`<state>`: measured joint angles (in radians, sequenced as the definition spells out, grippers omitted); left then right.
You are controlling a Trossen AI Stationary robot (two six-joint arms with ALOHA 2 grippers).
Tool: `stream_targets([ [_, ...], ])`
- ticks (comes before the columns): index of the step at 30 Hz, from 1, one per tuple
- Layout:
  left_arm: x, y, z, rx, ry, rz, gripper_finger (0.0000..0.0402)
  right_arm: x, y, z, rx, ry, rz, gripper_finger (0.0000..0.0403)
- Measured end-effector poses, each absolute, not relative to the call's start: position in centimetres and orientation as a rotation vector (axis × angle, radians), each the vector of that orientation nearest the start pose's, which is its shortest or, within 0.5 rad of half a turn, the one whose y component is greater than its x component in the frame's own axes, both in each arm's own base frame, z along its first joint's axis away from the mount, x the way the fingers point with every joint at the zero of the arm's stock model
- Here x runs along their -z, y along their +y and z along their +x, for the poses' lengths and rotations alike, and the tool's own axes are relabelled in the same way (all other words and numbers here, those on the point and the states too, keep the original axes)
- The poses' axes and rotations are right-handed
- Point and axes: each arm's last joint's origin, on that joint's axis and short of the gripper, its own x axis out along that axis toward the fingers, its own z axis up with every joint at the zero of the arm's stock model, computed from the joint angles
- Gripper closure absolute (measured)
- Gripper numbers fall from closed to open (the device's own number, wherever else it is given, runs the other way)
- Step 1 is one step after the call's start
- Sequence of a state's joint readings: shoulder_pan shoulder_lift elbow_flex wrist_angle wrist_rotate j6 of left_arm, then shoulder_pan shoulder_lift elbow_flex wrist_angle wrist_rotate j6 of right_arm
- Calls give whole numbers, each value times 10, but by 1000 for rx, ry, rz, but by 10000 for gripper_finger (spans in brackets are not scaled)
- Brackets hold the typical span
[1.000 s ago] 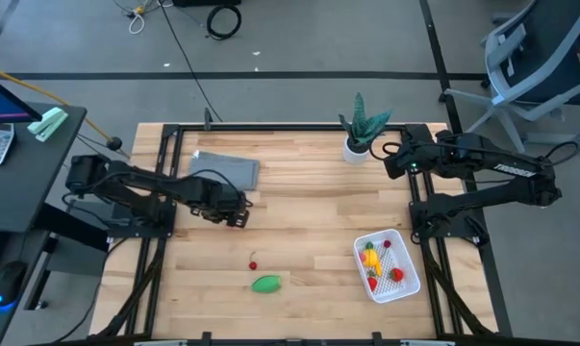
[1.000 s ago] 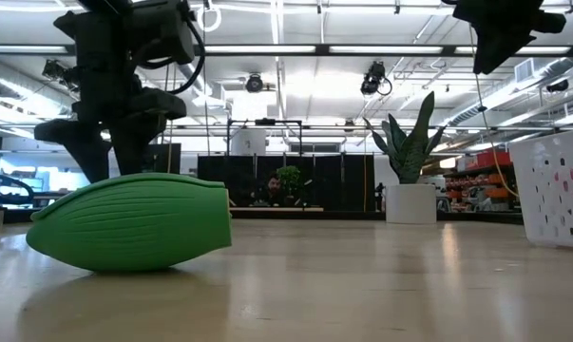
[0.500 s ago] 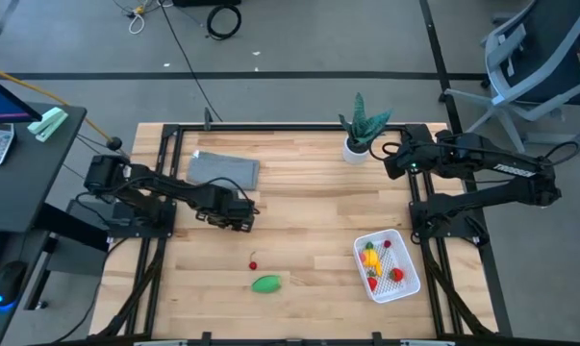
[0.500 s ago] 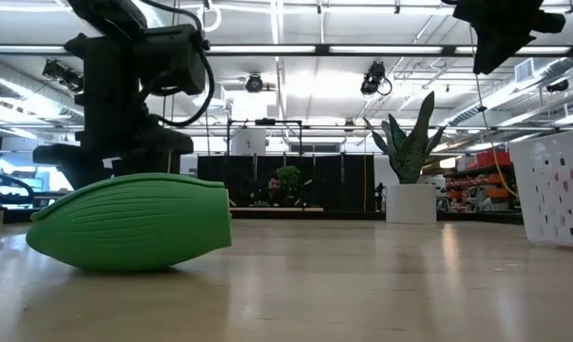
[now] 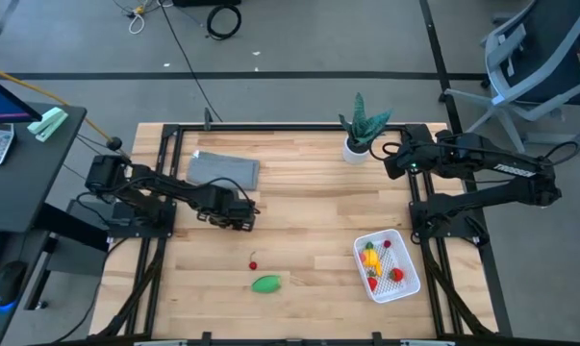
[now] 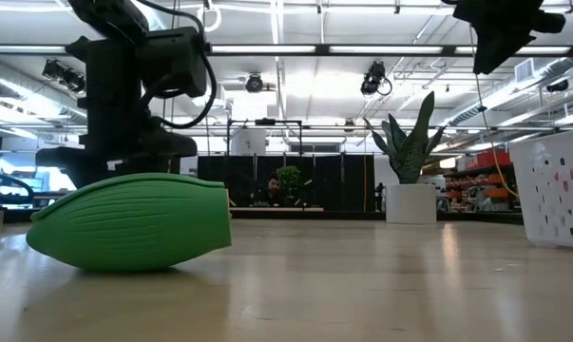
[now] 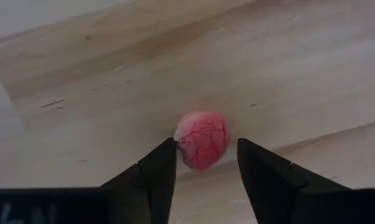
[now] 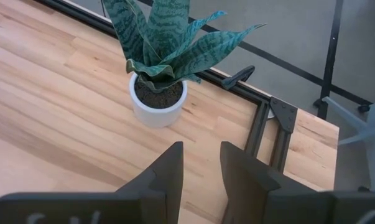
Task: Pick and placing Produce into tupperware
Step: Put the peach into the white bin
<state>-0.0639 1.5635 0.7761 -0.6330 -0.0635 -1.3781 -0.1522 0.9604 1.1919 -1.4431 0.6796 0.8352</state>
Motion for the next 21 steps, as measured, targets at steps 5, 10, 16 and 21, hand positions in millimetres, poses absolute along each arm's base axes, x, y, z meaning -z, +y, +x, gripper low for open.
stream_targets([
  [5, -141, -14, 250, -940, 1142, -1047, 265, -350, -37, 121, 1152, 805, 370, 289],
  [10, -142, -14, 256, -905, 1086, -1066, 311, -350, -37, 121, 1152, 804, 370, 289],
  [16, -149, -14, 275, -791, 888, -1123, 347, -350, -37, 121, 1152, 804, 370, 289],
  [21, -166, -14, 299, -631, 608, -1190, 346, -350, -37, 121, 1152, 804, 371, 289],
])
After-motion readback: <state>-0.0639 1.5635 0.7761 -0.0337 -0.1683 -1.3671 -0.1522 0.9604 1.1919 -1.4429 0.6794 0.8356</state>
